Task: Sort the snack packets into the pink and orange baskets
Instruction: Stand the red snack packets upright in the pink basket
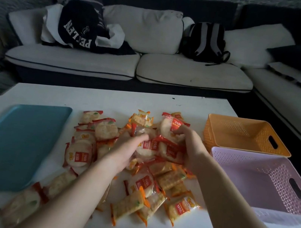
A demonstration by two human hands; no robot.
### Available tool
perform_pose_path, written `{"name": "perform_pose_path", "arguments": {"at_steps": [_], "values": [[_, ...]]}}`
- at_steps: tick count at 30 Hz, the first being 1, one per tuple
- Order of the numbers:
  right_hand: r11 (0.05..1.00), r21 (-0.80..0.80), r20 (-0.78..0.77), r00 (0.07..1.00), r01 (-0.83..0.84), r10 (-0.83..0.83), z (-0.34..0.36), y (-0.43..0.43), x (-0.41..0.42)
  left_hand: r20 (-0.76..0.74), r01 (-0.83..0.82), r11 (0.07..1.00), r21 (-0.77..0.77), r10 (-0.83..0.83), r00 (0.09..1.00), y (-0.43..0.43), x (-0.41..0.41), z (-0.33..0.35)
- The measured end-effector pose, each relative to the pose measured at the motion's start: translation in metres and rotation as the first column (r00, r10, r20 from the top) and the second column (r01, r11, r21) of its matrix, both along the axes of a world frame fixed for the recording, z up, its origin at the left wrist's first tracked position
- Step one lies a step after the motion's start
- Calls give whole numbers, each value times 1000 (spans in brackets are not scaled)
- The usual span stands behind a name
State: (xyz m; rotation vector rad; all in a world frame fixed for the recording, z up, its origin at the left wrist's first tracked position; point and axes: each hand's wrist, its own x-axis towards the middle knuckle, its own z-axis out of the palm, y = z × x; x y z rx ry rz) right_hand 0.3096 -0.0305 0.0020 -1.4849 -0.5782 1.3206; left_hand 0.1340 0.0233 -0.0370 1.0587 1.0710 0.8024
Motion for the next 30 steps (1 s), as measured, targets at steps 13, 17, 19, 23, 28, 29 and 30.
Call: {"name": "perform_pose_path", "arguments": {"at_steps": [13, 17, 19, 23, 28, 29, 30], "values": [[938, 13, 260, 905, 345, -336, 25, -131, 165, -341, 328, 893, 309, -217, 914, -92, 192, 32], [950, -195, 782, 624, 244, 0, -5, -145, 201, -569, 437, 764, 474, -114, 815, -99, 194, 17], [938, -259, 820, 565, 230, 88, -6, -152, 208, -768, 665, 581, 468, -104, 632, -100, 184, 12], [898, -430, 826, 445, 99, 346, -5, -157, 209, -944, 891, 315, 328, 69, 323, -103, 160, 17], [911, -369, 863, 298, -183, 409, -6, -135, 167, -958, 869, 408, 279, 57, 281, -94, 124, 29], [894, -364, 857, 281, -261, 431, -9, -129, 157, -955, 858, 422, 293, 79, 287, -92, 121, 29], [866, -374, 847, 259, -332, 464, -14, -122, 147, -948, 851, 418, 318, 113, 299, -91, 121, 28]]}}
